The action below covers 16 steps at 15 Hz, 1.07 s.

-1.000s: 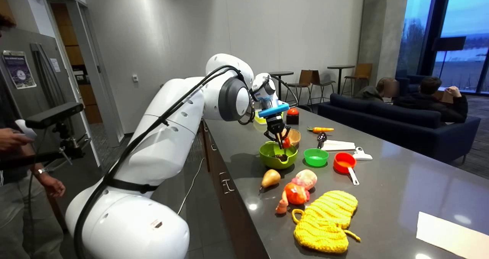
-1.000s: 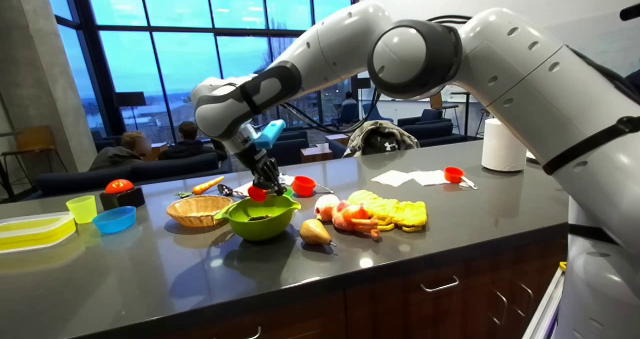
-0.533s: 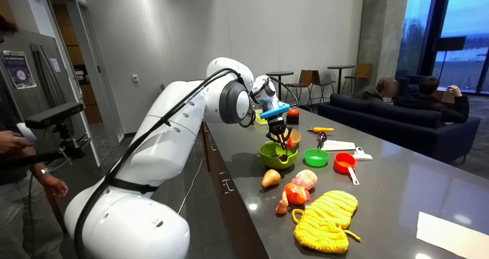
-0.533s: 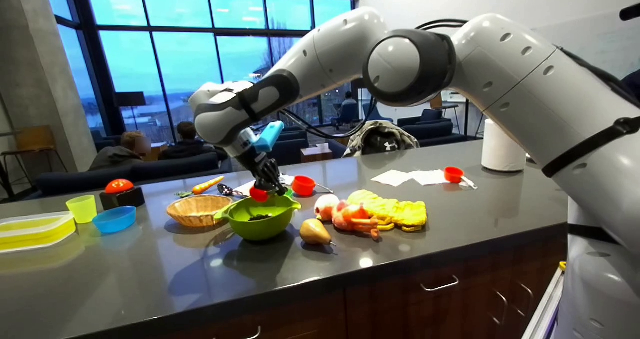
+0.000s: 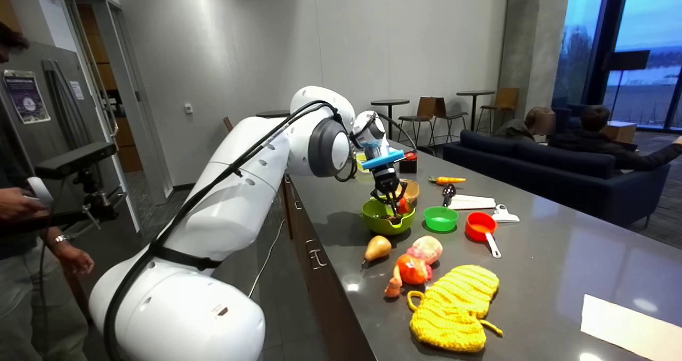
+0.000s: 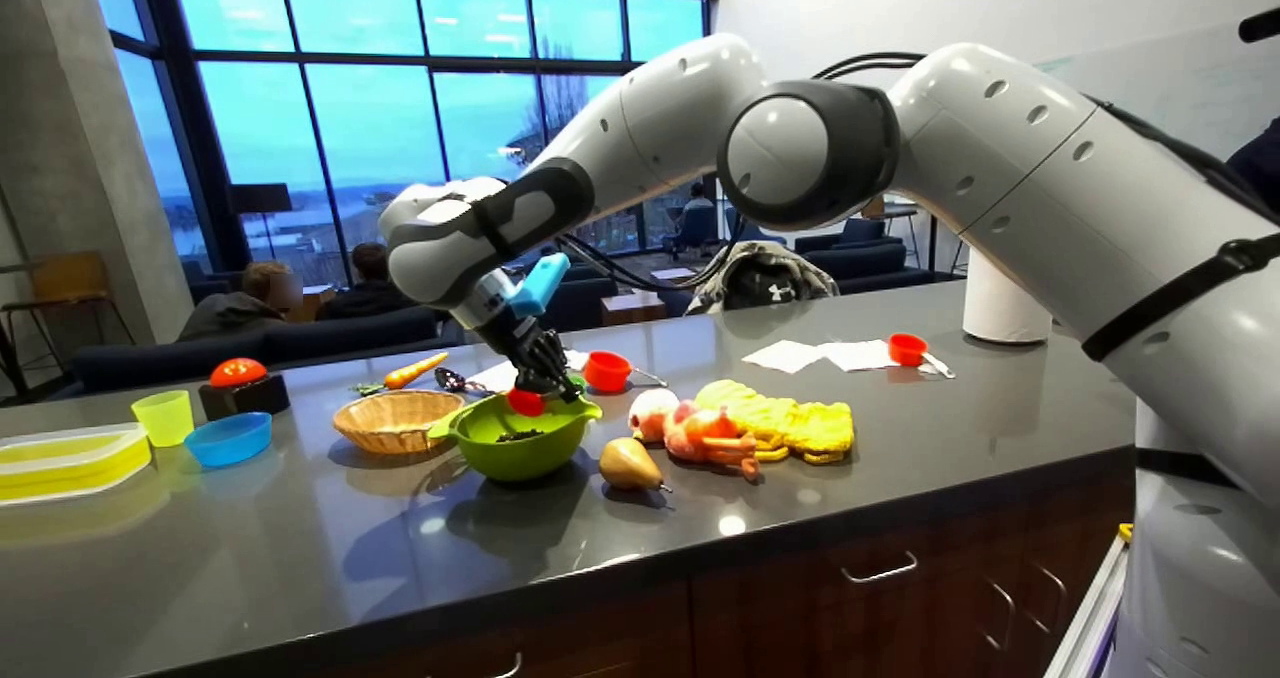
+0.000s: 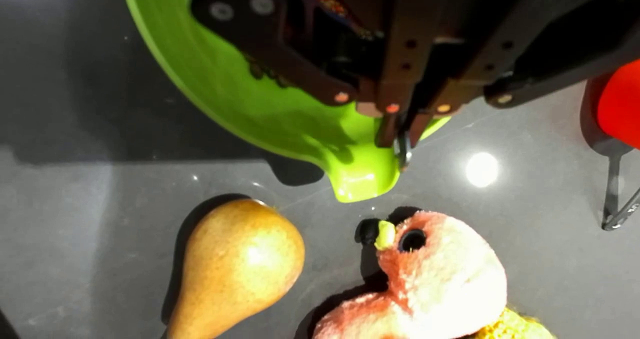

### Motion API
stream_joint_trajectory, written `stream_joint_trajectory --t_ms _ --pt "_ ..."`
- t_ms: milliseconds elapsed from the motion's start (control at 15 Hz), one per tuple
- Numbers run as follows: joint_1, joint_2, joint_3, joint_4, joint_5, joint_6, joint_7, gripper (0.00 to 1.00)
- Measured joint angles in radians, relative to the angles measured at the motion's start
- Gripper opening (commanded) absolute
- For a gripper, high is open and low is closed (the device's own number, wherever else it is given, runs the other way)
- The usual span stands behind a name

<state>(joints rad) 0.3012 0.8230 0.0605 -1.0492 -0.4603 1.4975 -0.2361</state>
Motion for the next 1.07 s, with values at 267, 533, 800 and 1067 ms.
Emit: stream_joint_trajectory --t_ms 267,533,800,1067 --pt "0.029 0.043 0.001 0.046 0.000 -0.038 0.000 0.01" --pt "0.054 0.082 0.000 0.093 0.000 -0.083 0.001 0.01" --pt "0.059 0.108 0.000 0.132 0.000 -0.115 0.000 0.01" --pt "0.059 0.122 0.000 0.159 0.000 -0.130 0.000 0.01"
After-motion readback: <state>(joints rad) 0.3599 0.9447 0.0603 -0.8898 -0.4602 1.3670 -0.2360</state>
